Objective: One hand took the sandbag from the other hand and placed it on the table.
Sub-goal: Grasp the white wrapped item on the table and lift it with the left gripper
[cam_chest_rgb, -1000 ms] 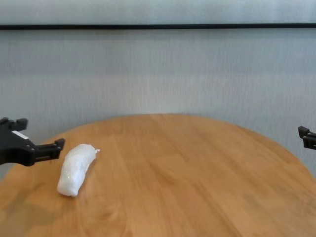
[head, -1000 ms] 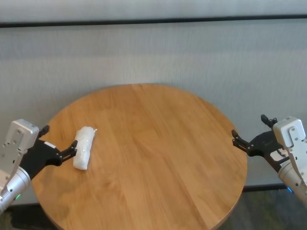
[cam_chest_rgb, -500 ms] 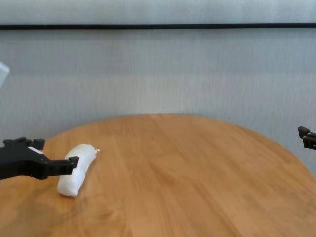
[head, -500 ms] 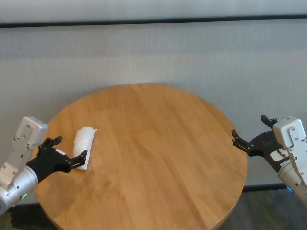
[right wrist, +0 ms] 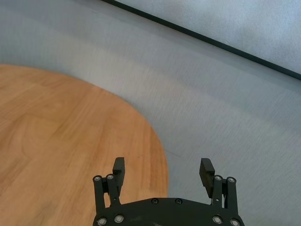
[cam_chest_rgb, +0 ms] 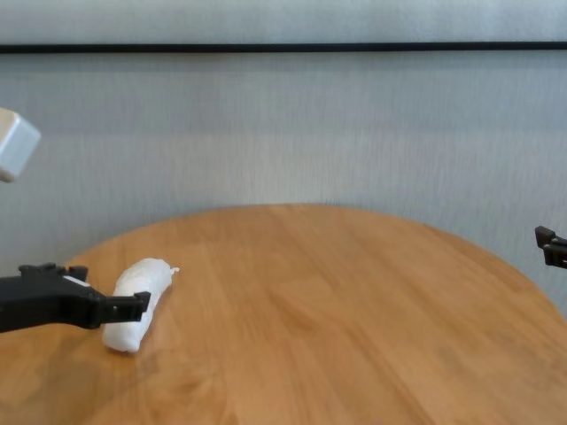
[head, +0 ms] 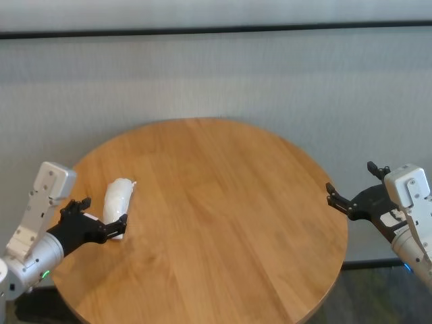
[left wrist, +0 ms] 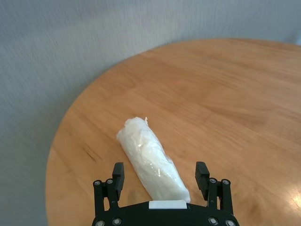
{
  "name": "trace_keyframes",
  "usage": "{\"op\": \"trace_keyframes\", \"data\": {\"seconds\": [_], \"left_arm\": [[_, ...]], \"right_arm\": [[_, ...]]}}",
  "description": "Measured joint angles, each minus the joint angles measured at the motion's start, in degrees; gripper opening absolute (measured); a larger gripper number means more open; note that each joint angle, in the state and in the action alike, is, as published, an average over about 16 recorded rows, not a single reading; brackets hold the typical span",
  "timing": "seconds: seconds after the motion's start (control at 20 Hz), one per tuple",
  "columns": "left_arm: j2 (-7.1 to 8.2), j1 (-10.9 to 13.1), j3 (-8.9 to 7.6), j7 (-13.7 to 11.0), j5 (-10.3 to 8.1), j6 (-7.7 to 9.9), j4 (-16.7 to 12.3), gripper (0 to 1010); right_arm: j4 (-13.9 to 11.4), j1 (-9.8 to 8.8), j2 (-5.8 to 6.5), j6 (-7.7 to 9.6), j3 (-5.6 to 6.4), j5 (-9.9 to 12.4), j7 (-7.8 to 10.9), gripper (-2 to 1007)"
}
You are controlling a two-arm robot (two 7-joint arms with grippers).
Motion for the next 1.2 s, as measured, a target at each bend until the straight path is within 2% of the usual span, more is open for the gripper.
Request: {"op": "trace_keyframes", "data": {"seconds": [0.3, 0.55, 0.85, 1.2], "left_arm": [[-1.84, -1.17, 0.15, 0.74, 0.99, 3.22, 1.18, 999], [-3.22, -2.08, 0.21, 1.39, 1.99, 5.16, 2.24, 999], [-4.81, -2.53, -0.6, 2.38, 2.48, 6.56, 3.32, 999], [-6.4, -2.55, -2.29, 2.73, 1.95, 7.88, 4.31, 999]], "right_arm": [[0.0, 0.0, 0.0, 0.0, 0.0, 0.0, 0.0, 1000], [0.0, 0.0, 0.0, 0.0, 0.0, 0.0, 0.0, 1000], [0.0, 0.0, 0.0, 0.0, 0.0, 0.0, 0.0, 1000], [0.0, 0.0, 0.0, 0.0, 0.0, 0.0, 0.0, 1000]]}}
